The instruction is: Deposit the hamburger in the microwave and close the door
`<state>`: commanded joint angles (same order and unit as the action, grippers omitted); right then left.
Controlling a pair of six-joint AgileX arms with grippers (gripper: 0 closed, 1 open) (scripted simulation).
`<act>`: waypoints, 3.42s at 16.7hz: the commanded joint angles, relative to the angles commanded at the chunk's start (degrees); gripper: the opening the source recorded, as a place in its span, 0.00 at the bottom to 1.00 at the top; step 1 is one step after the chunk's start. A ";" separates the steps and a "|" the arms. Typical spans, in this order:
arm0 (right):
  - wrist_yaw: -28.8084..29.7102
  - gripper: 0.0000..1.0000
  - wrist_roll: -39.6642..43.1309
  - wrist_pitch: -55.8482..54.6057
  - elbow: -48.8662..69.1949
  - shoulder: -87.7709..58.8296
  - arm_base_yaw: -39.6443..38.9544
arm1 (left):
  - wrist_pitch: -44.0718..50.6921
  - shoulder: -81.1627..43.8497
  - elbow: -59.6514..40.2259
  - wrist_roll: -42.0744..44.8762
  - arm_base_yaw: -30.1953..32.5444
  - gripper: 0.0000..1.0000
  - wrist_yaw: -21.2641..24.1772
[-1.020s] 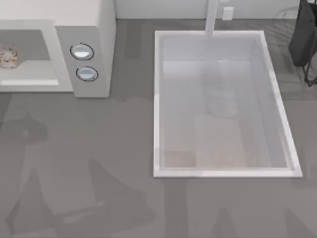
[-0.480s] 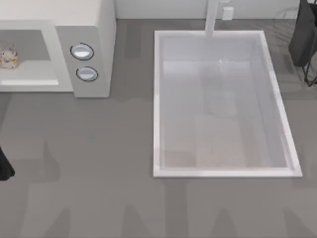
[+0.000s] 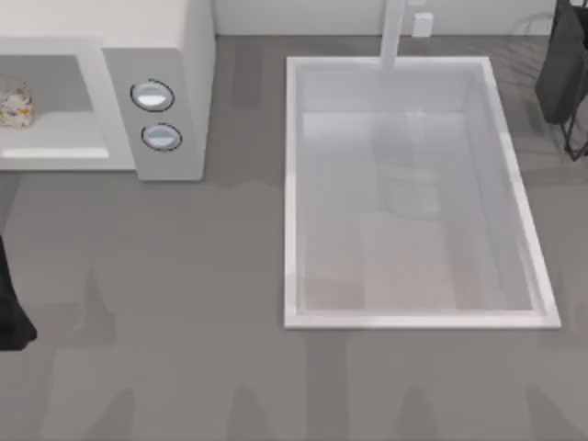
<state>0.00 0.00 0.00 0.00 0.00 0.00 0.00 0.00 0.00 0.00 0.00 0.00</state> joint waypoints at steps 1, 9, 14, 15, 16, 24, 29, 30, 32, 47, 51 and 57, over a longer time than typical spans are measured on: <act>0.00 1.00 0.00 0.00 0.00 0.00 0.00 | 0.00 0.00 0.00 0.00 0.00 0.92 0.00; 0.00 1.00 0.00 0.00 0.00 0.00 0.00 | 0.00 0.00 0.00 0.00 0.00 0.32 0.00; 0.00 1.00 0.00 0.00 0.00 0.00 0.00 | 0.00 0.00 0.00 0.00 0.00 0.00 0.00; 0.00 1.00 0.00 0.00 0.00 0.00 0.00 | 0.00 0.00 0.00 0.00 0.00 0.00 0.00; 0.00 1.00 0.00 0.00 0.00 0.00 0.00 | 0.00 0.00 0.00 0.00 0.00 0.00 0.00; 0.00 1.00 0.00 0.00 0.00 0.00 0.00 | -0.95 -0.95 0.13 0.02 -0.95 0.00 0.93; 0.00 1.00 0.00 0.00 0.00 0.00 0.00 | -11.32 -9.98 1.47 0.16 -9.76 0.00 9.83; 0.00 1.00 0.00 0.00 0.00 0.00 0.00 | -13.37 -11.89 1.79 0.18 -11.60 0.00 11.68; 0.00 1.00 0.00 0.00 0.00 0.00 0.00 | -16.96 -15.05 2.25 0.23 -14.74 0.00 14.76; 0.00 1.00 0.00 0.00 0.00 0.00 0.00 | -3.31 -3.29 0.56 0.09 -5.95 0.00 6.31; 0.00 1.00 0.00 0.00 0.00 0.00 0.00 | 3.67 3.27 -0.49 0.03 -0.94 0.00 0.94; 0.00 1.00 0.00 0.00 0.00 0.00 0.00 | 4.77 4.32 -0.37 -0.03 -0.51 0.00 0.49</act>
<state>0.00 0.00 0.00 0.00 0.00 0.00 4.77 4.32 -0.36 -0.03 -0.51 0.49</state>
